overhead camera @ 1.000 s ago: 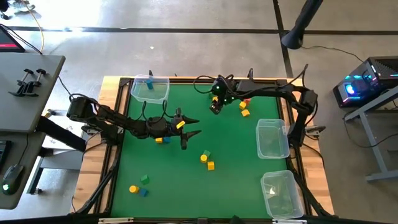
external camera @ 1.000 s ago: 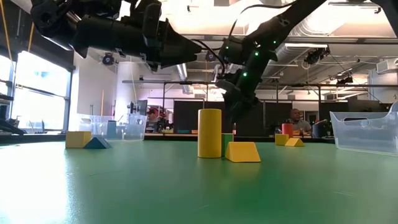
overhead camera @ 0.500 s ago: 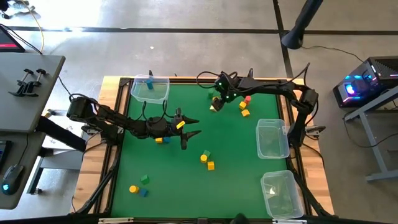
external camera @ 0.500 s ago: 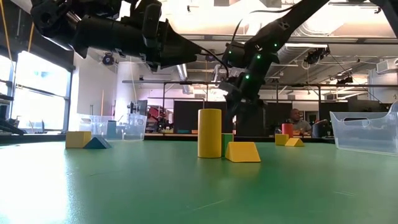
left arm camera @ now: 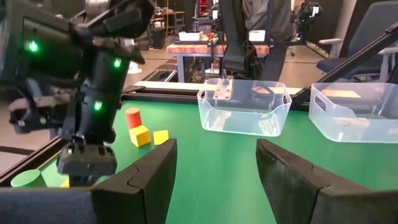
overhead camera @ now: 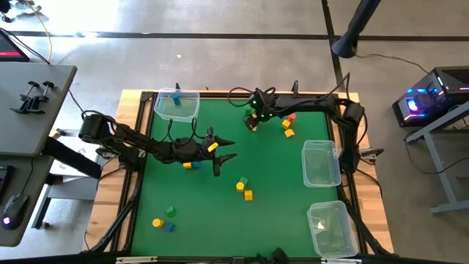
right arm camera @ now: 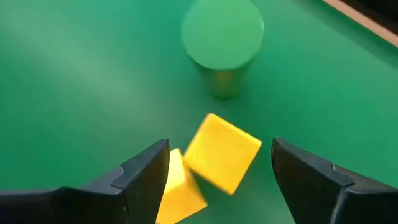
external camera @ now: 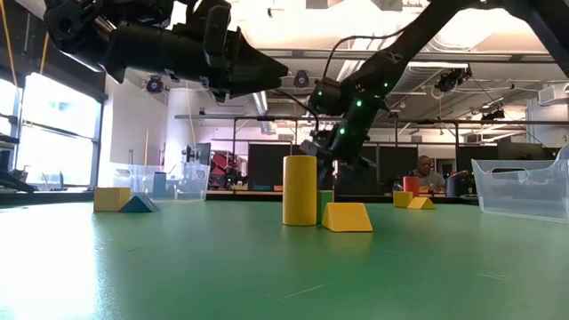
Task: Sort blocks by size
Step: Put the top yellow cube block into the middle transparent bin
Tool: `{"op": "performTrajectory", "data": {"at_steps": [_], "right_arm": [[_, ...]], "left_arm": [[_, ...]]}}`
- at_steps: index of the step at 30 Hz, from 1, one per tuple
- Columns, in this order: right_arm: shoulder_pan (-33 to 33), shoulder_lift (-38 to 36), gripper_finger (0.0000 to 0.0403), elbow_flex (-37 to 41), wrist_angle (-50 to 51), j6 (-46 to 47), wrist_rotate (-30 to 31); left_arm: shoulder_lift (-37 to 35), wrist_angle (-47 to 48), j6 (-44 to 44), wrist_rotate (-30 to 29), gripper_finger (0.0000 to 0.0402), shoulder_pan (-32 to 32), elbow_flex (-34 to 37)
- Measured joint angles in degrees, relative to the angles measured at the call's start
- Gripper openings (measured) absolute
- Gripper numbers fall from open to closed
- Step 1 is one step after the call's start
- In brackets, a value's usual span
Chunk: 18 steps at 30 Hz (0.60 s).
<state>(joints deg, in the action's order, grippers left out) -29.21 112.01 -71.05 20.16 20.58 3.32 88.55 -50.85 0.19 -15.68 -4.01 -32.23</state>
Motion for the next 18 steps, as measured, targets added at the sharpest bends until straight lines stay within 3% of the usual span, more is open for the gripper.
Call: {"op": "performTrajectory", "data": {"at_steps": [9, 18], "right_arm": [[0.0, 2.1, 0.0265, 0.0, -1.7, 0.2, 3.1], [0.1, 2.1, 0.0197, 0.0, -3.3, 0.5, 3.1]], "left_arm": [[0.0, 0.0, 0.0, 0.0, 0.0207, 0.0, 0.0], [0.0, 0.0, -0.1, 0.0, 0.0207, 0.0, 0.0]]}}
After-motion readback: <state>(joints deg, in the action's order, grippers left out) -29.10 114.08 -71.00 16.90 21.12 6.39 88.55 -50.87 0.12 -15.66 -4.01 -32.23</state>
